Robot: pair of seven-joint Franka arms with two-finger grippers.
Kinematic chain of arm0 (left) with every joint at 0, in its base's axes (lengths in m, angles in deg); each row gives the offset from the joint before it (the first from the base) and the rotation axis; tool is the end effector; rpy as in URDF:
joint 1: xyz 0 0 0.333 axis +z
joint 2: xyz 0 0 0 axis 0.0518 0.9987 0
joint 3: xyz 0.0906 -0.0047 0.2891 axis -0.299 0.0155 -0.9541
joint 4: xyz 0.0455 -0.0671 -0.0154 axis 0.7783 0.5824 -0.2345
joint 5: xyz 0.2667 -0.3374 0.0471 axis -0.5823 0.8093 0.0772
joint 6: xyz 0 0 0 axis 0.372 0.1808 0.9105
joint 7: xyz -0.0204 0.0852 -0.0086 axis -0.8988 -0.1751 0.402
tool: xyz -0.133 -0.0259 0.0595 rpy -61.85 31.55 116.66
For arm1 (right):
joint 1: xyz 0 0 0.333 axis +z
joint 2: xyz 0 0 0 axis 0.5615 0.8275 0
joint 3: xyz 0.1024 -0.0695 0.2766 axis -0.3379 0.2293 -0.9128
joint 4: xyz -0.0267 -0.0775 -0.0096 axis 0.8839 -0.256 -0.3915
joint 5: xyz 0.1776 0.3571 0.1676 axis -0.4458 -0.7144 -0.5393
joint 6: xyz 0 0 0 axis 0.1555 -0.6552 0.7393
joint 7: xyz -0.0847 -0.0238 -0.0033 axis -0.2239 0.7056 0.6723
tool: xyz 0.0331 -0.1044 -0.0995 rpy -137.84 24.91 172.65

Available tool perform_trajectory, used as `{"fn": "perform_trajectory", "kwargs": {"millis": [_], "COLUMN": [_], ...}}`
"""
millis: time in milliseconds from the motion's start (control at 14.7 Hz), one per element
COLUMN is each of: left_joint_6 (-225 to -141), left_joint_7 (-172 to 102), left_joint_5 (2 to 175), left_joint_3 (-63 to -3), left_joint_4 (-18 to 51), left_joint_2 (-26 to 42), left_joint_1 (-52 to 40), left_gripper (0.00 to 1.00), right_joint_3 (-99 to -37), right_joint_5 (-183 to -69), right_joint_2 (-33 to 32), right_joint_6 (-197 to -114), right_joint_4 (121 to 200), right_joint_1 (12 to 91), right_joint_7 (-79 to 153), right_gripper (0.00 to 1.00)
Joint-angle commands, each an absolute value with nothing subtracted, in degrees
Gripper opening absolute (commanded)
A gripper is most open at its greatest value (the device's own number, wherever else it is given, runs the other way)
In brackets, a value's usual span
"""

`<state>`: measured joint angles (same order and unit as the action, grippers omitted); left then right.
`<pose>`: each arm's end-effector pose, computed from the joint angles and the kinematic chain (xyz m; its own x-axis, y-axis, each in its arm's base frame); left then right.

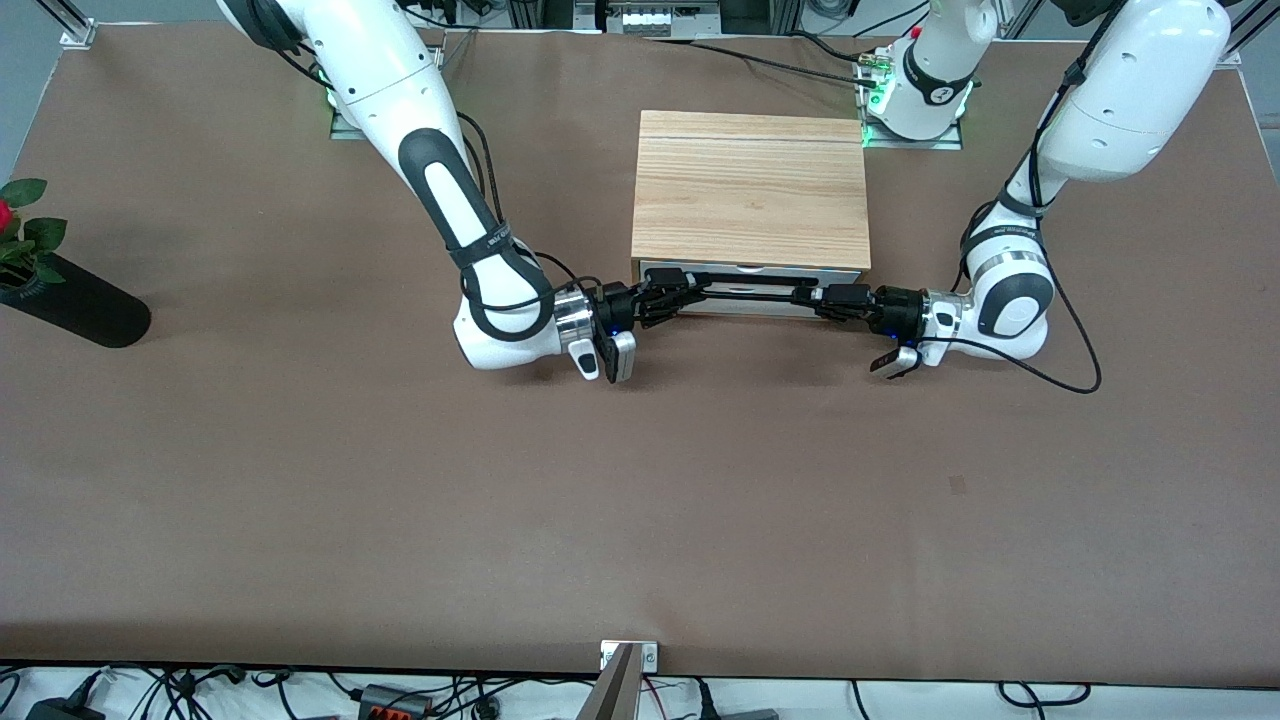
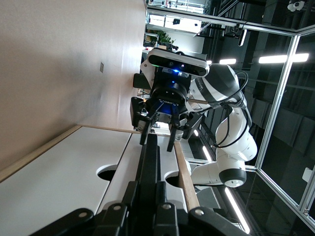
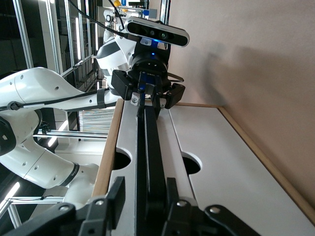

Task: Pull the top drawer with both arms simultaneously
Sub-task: 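Close both grippers on the ends of the black handle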

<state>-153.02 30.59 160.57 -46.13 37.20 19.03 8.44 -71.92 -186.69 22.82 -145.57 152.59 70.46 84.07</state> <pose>0.5005 -0.1539 0.0940 0.9807 -0.1457 -0.1301 0.1340 0.0171 0.9908 0.5204 0.5069 0.1338 0.9387 0.3364 0.0749 0.1154 -0.1020 -0.9881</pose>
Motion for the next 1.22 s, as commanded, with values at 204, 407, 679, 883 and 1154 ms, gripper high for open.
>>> {"fn": "perform_trajectory", "kwargs": {"millis": [204,407,679,883,1154], "left_joint_6": [-153.69,-153.69,-153.78,-153.78,-153.78], "left_joint_7": [27.76,27.76,26.45,26.18,24.69], "left_joint_5": [161.55,161.47,161.29,161.29,161.2], "left_joint_3": [-45.92,-45.92,-46.0,-45.92,-46.0], "left_joint_4": [37.42,37.25,35.76,35.58,31.99], "left_joint_2": [18.35,18.35,18.44,18.52,20.19], "left_joint_1": [8.59,8.77,8.68,8.59,8.59], "left_gripper": [0.01,0.01,0.01,0.0,0.0], "right_joint_3": [-72.42,-72.42,-72.42,-72.42,-72.33], "right_joint_5": [-187.8,-187.8,-187.8,-187.8,-188.07], "right_joint_2": [23.8,23.89,23.97,24.06,26.25], "right_joint_6": [-145.22,-145.13,-145.04,-144.43,-145.04], "right_joint_4": [151.63,151.63,151.63,150.76,145.93], "right_joint_1": [71.68,71.86,71.25,70.99,70.02], "right_joint_7": [85.26,85.0,84.38,83.68,80.95], "right_gripper": [0.26,0.21,0.05,0.05,0.03]}}
